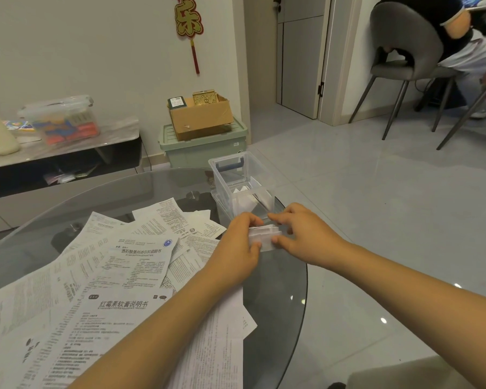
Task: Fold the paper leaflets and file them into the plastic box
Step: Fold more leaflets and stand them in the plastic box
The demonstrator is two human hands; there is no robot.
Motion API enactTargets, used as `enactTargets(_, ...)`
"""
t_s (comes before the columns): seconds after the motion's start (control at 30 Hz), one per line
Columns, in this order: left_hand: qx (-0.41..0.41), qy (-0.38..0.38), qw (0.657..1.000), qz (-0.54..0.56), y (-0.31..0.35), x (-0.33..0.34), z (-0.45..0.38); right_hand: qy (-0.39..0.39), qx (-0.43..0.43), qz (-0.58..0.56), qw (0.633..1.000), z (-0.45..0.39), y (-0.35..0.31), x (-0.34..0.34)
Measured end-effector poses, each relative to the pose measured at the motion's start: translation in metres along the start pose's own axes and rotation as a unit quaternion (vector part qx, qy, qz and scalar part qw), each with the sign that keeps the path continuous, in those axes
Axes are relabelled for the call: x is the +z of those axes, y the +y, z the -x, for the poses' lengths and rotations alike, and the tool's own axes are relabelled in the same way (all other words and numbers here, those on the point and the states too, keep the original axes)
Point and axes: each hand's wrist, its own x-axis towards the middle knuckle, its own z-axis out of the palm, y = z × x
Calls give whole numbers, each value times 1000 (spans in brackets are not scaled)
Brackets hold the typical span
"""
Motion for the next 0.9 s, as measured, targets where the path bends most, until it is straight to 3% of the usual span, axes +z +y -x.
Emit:
enactTargets(0.13, 13, -1, 1000, 6, 2, 6, 4, -36, -33, 2, 999, 6, -5, 7)
enactTargets(0.3, 12, -7, 1000, 4, 6, 9, 6, 29, -16, -15, 999, 6, -5, 8)
enactTargets(0.4, 5, -26, 1000, -6, 8, 7, 7, 22, -4, -41, 999, 6, -6, 7)
enactTargets(0.53, -23, 31, 999, 3, 15, -6, 2, -7, 39, -119, 992, 1, -14, -1)
enactTargets(0.63, 2, 67, 998, -7, 21, -19, 0, -30, 92, -255, 962, -2, -21, -14)
enactTargets(0.73, 43, 65, 993, -86, 26, -26, 6, -49, 146, -345, 926, -3, -21, -24)
enactTargets(0.9, 191, 101, 939, -267, 27, -32, 9, -120, 186, -440, 870, -6, -21, -33)
